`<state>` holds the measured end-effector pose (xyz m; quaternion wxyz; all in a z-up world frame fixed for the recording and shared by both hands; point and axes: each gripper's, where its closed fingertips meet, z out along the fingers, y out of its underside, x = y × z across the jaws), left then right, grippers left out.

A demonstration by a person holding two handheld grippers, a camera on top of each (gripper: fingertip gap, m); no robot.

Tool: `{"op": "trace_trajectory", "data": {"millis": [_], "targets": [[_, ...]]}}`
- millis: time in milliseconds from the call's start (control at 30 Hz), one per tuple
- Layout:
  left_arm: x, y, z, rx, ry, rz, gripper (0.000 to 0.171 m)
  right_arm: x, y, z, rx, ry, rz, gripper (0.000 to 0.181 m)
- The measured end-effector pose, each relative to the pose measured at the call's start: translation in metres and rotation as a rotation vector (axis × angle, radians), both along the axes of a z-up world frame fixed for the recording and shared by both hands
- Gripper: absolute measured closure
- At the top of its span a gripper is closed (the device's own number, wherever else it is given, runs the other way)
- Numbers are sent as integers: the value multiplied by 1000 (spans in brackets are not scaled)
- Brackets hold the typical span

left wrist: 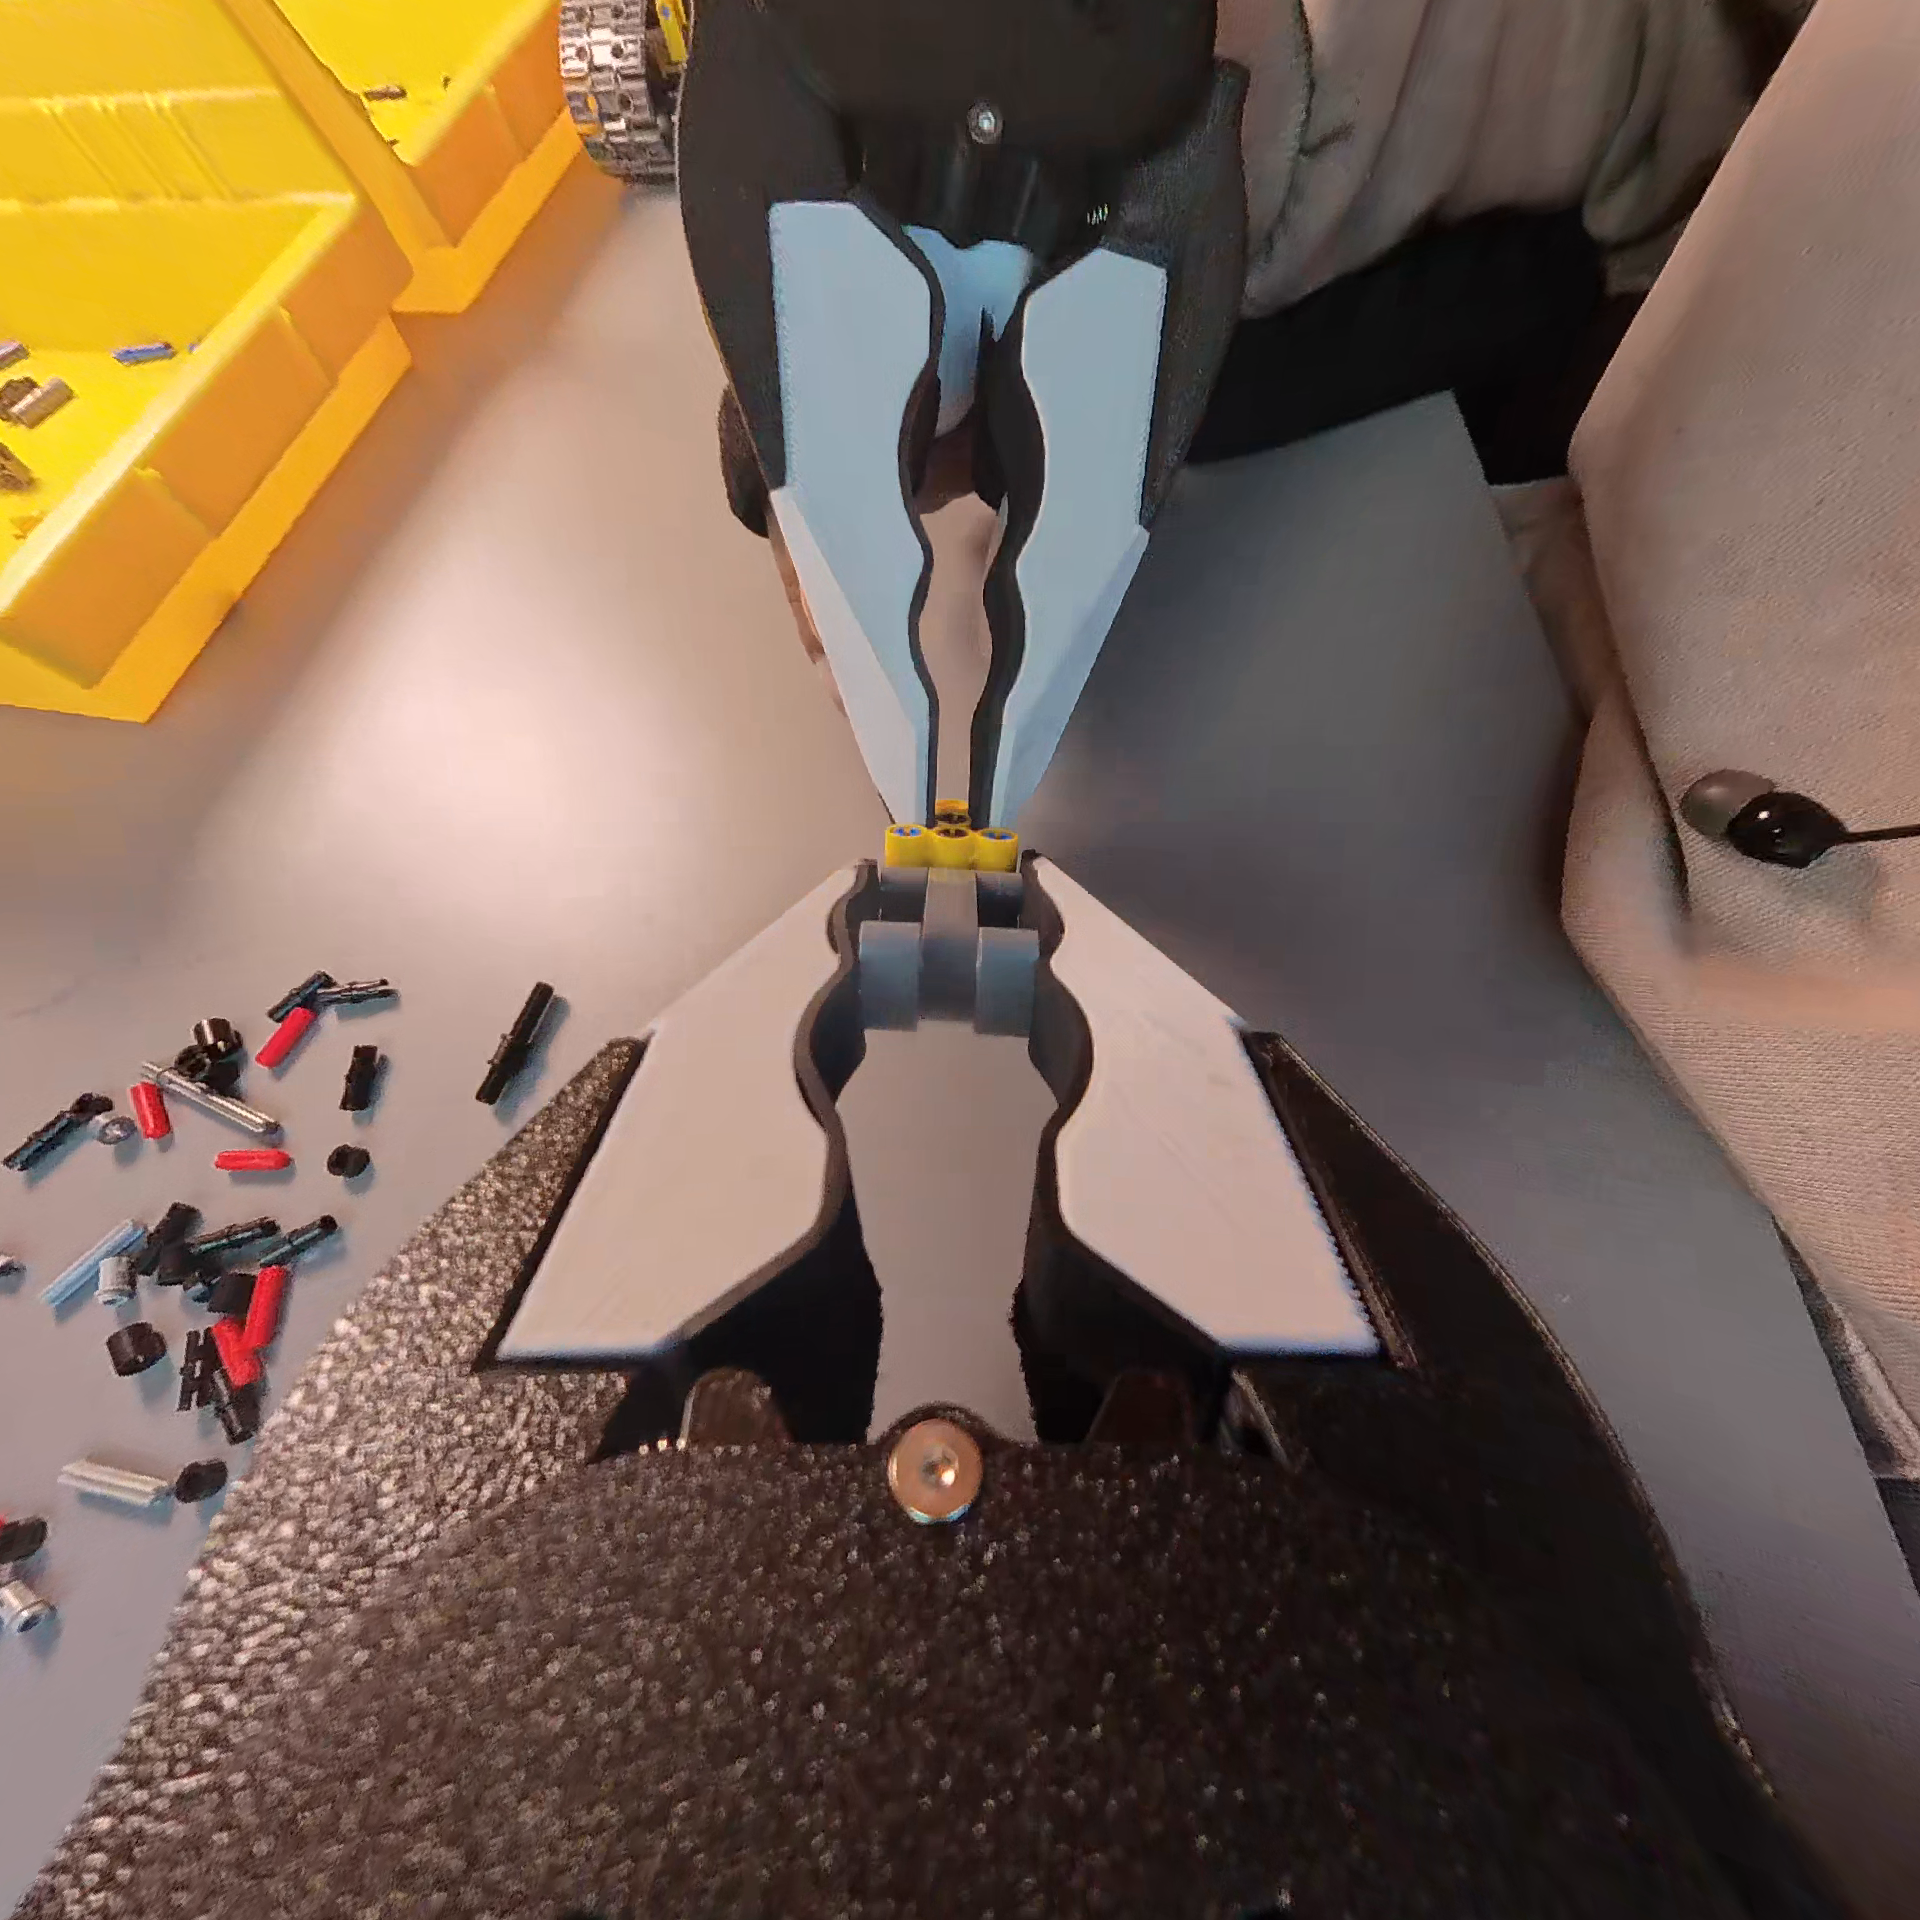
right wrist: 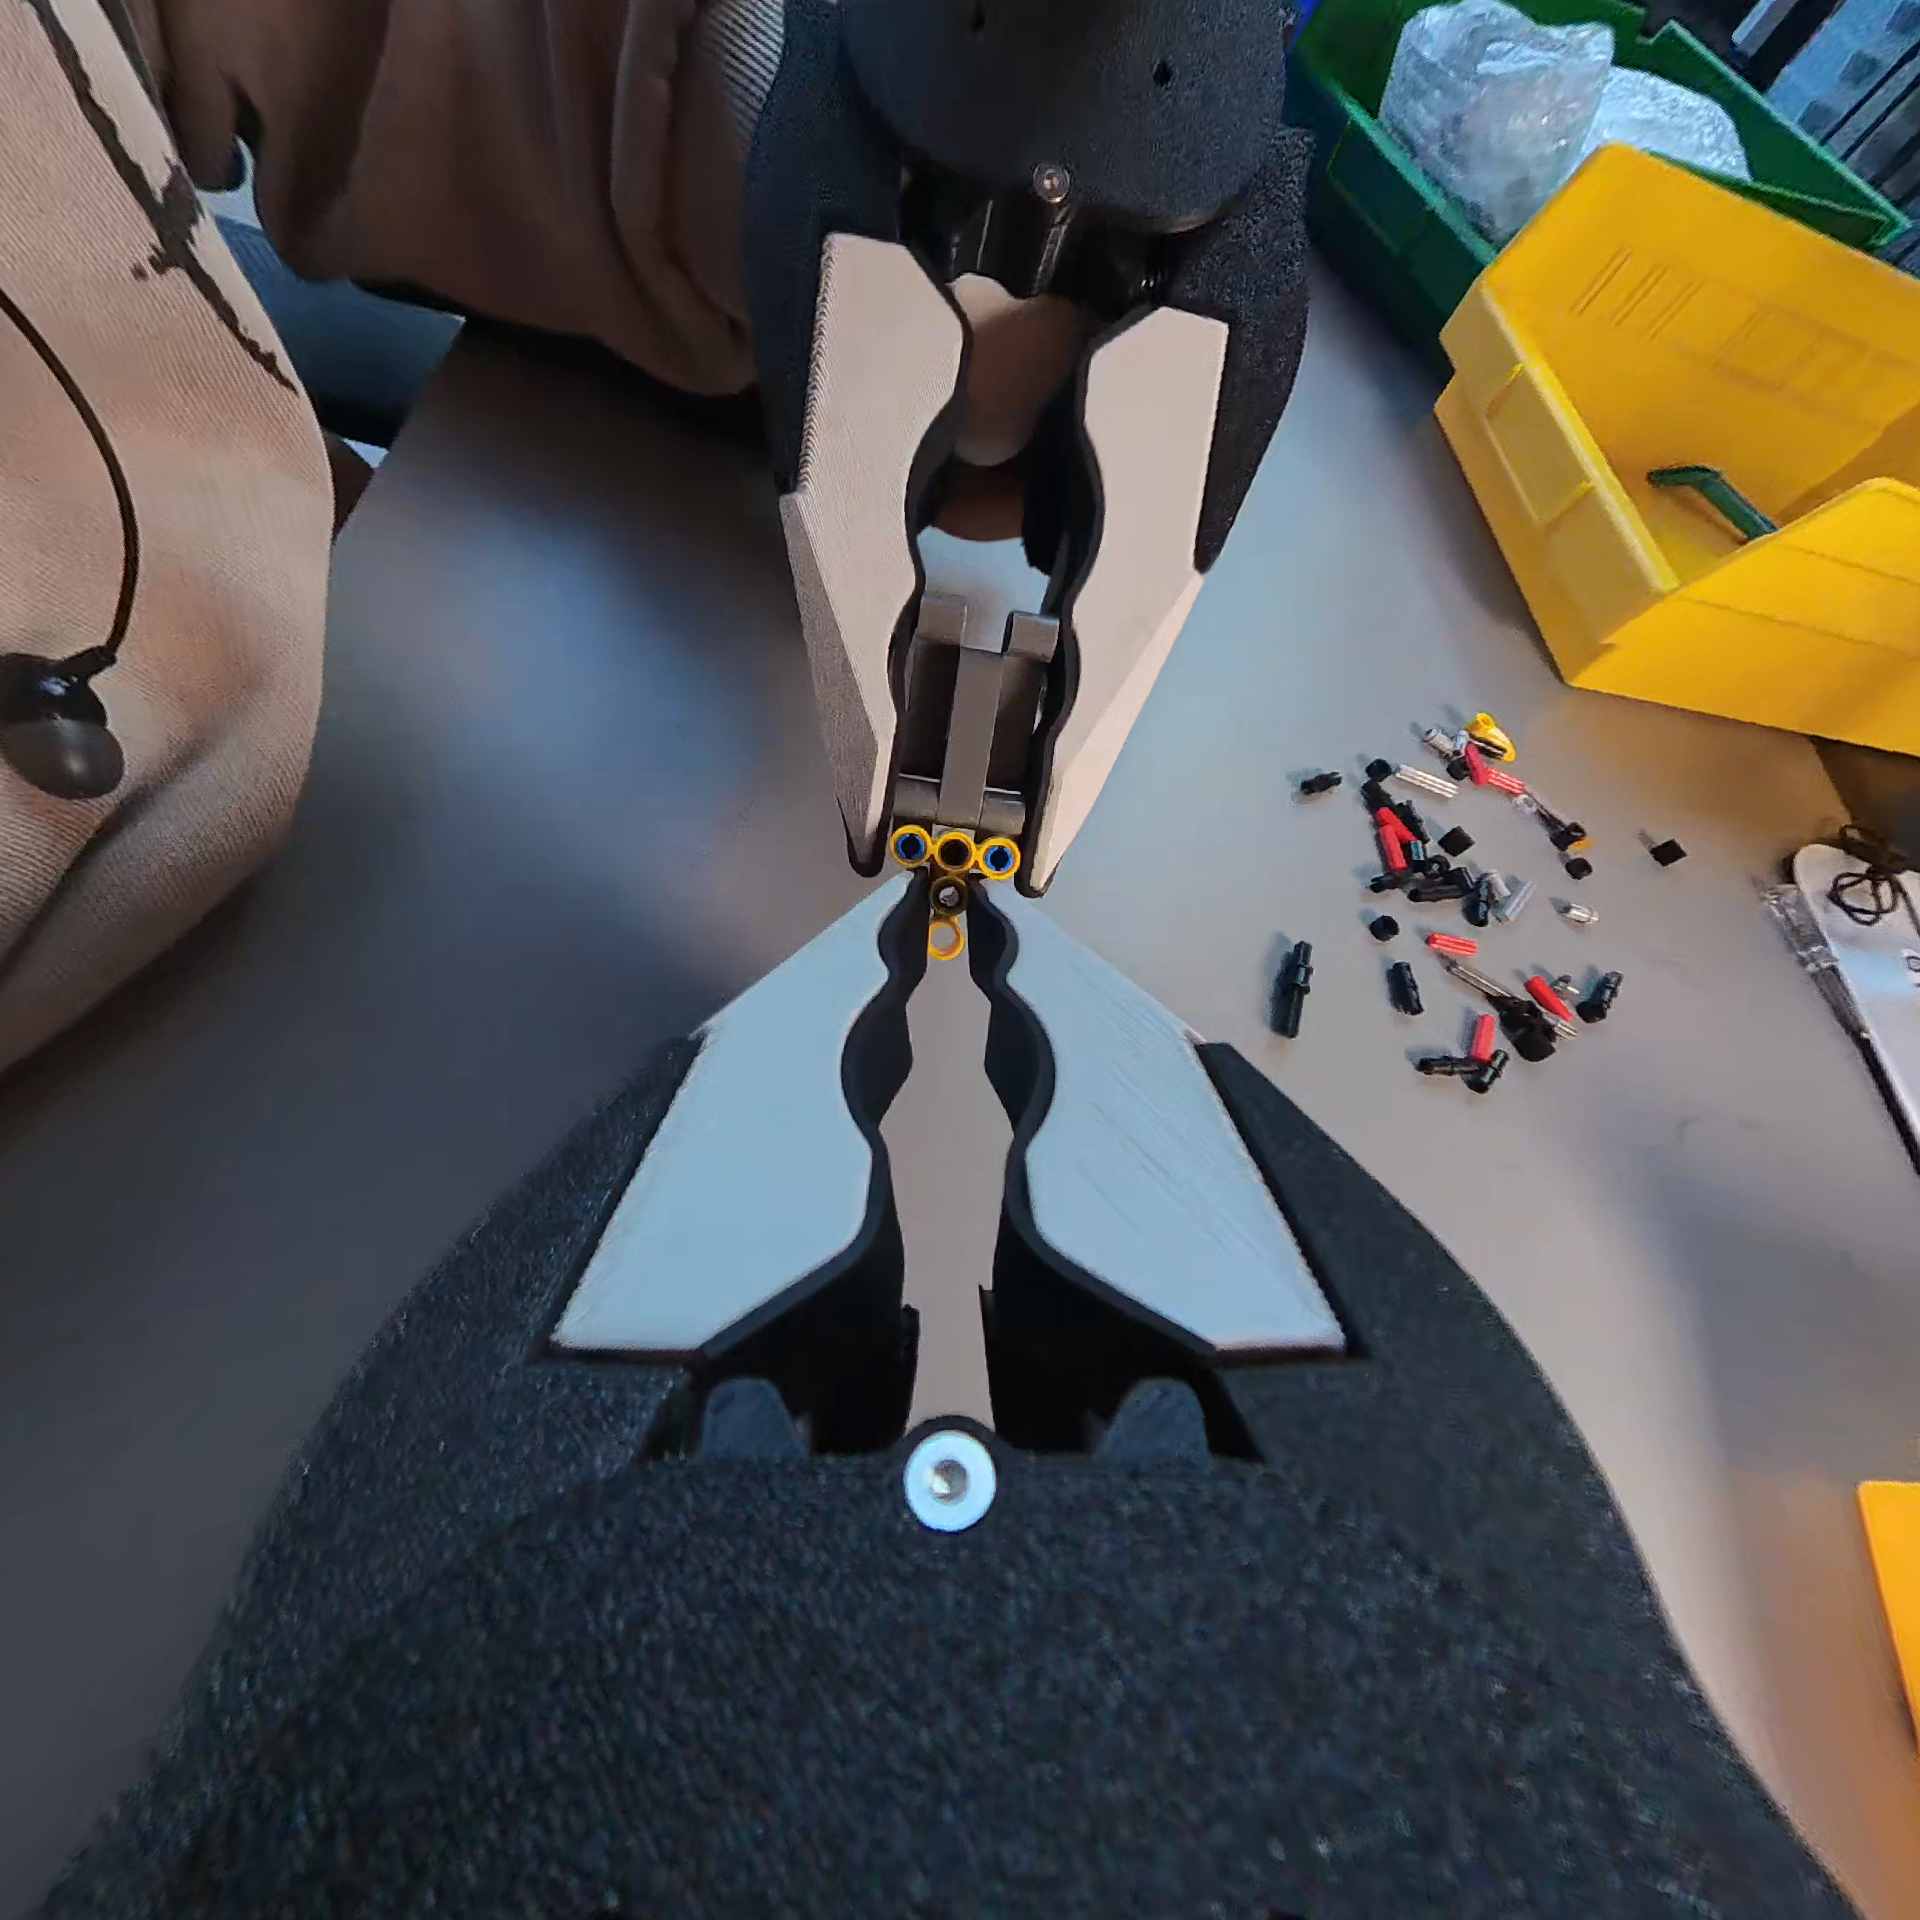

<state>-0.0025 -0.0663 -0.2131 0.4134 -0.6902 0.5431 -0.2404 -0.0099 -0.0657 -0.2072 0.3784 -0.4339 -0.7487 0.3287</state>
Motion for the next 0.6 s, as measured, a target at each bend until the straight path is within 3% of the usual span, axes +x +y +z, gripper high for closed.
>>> {"op": "trace_trajectory", "data": {"millis": [600], "targets": [[4,9,15,45,-43,15,144,9,6,24,70,86,4,179]]}}
